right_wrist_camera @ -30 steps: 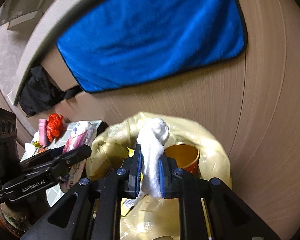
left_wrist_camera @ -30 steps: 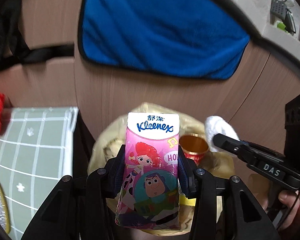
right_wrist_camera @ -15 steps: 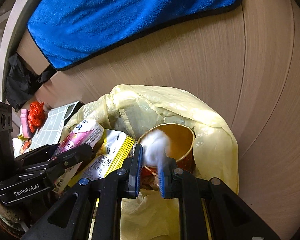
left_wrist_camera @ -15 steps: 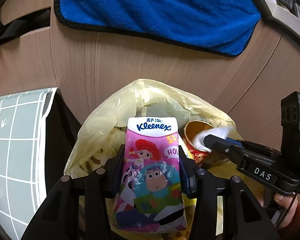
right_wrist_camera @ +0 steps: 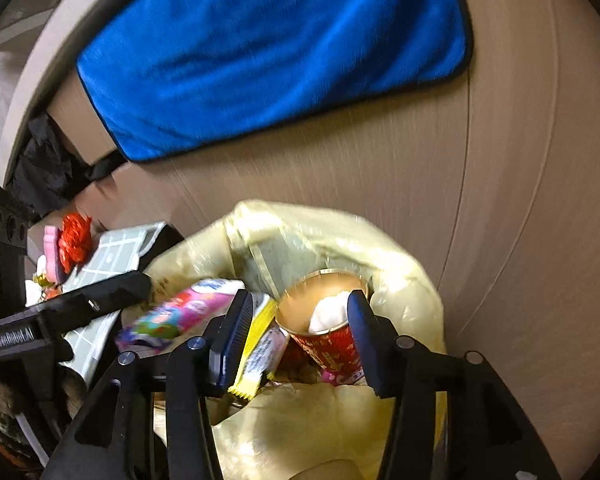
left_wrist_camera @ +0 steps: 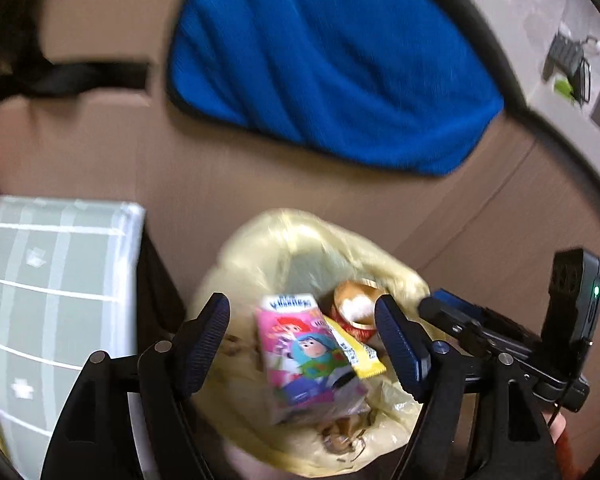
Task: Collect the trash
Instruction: 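Open both grippers to drop the Kleenex pack and tissue into the bin, then move both grippers back over the table toward the remaining trash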
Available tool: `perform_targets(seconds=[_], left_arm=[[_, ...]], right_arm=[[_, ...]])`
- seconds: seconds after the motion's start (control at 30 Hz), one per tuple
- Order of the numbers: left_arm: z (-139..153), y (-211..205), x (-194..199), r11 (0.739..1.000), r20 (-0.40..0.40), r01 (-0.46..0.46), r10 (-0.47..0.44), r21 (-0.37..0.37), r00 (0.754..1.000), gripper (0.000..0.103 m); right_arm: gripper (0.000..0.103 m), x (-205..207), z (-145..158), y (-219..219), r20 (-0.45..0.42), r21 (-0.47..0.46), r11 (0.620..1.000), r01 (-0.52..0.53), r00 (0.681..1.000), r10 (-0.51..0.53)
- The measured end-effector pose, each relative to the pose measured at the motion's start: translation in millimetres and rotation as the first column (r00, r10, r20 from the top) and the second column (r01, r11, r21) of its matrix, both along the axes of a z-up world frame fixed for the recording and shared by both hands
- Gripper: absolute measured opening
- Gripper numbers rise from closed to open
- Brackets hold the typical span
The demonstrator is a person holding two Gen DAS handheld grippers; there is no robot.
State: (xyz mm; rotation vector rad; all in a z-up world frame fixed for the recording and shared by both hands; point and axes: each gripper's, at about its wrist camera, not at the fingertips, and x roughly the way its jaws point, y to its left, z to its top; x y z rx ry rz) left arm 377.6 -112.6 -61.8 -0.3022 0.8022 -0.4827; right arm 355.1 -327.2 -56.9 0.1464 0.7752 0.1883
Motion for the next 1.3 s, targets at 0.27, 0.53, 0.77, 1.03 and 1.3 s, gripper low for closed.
perform_targets(seconds=[0.27,0.53,0.77,1.03,1.3], left_arm=[[49,83,-42,0.98,0.184,-0.19,0.175,0.066,0.967,0.077],[43,186,-78,0.933,0.181,-0.353,0.337,0.067,0.924,0.077],[30,270,-113,0.887,0.165,-0.456,0.44,0.076,0.883,0.077],[8,356,-135,0.829,0.128,-0.557,0.548,0.051,0.827,0.077],[-22,426,-107,0.772,0.02,-0.633,0.633,0.051,0.774,0.077]], right_arm=[[0.047,-28,51,24,0.14,-0.041,0.998,0.036,0.99,-0.03],[0.051,-45,79,96,0.21,-0.086,0.995,-0.056,0.975,0.073],[0.052,-44,73,171,0.187,-0.039,0.981,-0.192,0.963,0.196],[0.052,-45,54,246,0.123,-0.016,0.947,-0.321,0.939,0.321],[0.052,-53,28,283,0.053,-0.046,0.916,-0.399,0.915,0.401]])
